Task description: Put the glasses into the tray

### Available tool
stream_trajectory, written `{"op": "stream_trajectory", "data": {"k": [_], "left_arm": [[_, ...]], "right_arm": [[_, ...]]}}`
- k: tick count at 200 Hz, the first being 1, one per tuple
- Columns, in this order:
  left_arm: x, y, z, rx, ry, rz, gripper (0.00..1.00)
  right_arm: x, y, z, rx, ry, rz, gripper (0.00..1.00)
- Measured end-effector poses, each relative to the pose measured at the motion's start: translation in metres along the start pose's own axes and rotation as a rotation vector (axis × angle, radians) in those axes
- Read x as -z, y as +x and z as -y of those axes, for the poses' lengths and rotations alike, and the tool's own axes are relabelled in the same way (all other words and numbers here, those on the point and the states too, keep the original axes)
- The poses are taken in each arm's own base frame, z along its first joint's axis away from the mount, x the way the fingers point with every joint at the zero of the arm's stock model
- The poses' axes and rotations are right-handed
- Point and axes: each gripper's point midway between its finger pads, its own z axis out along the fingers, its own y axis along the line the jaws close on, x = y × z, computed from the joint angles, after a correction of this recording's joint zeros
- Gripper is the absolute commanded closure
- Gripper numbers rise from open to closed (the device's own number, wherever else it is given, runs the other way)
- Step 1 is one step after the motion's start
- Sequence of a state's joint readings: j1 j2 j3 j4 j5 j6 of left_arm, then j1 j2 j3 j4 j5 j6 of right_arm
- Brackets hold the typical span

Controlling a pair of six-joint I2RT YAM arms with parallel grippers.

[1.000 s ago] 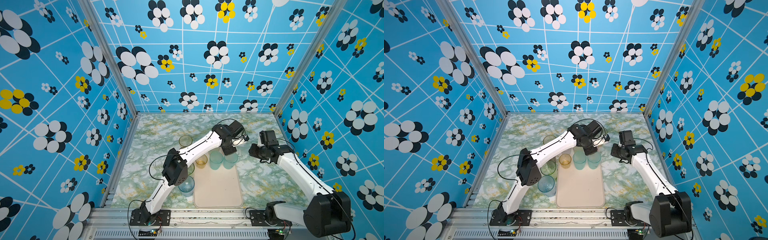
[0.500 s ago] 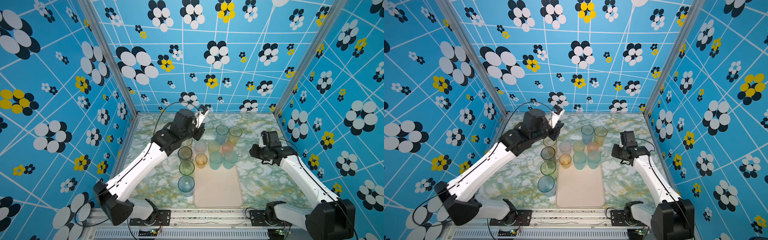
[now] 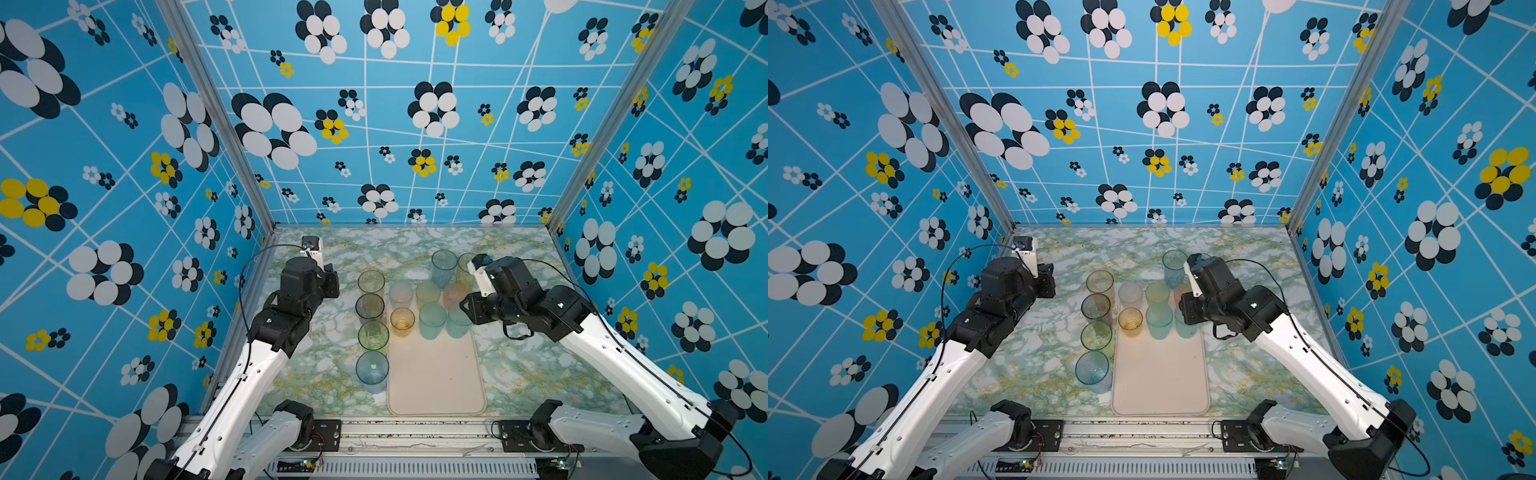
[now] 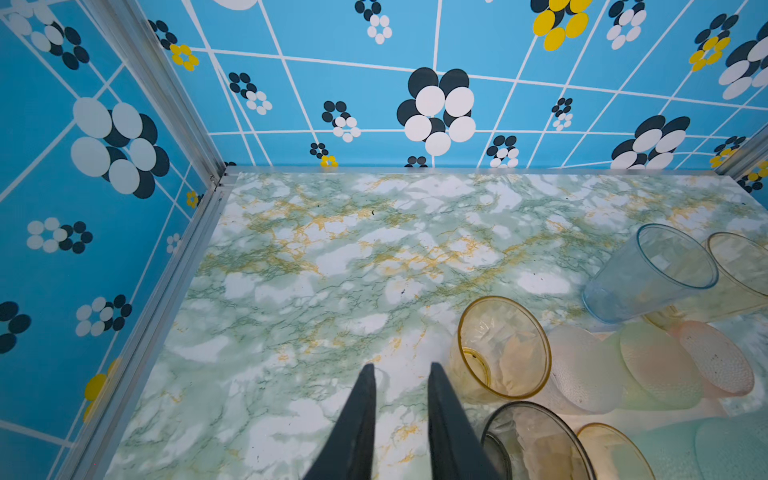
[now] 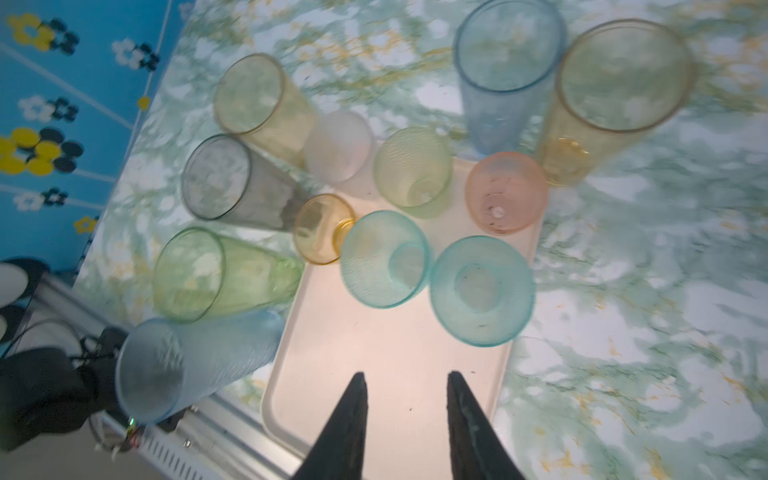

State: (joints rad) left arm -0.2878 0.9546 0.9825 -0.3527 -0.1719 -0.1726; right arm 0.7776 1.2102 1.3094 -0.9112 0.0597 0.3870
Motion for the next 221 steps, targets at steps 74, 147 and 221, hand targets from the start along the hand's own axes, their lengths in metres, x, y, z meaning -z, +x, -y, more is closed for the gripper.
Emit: {"op": "stream_trajectory", "data": {"k": [74, 147, 221], "left_arm": [[0.005, 0.005, -0.005, 0.019, 0.003, 0.005, 0.74], [0.013, 0.004, -0.015, 0.034, -0.016, 0.023, 0.73], [0.01, 0.009, -0.021, 0.049, -0.009, 0.009, 0.72]], "right_arm": [[-0.059, 0.053, -0.119, 0.261, -0.062, -0.252, 0.69], [-0.07, 0.056, -0.172, 0.325, -0.078, -0.302, 0.7], [-0.085, 0.073, -0.179, 0.329, -0.051, -0.379, 0.72]]}}
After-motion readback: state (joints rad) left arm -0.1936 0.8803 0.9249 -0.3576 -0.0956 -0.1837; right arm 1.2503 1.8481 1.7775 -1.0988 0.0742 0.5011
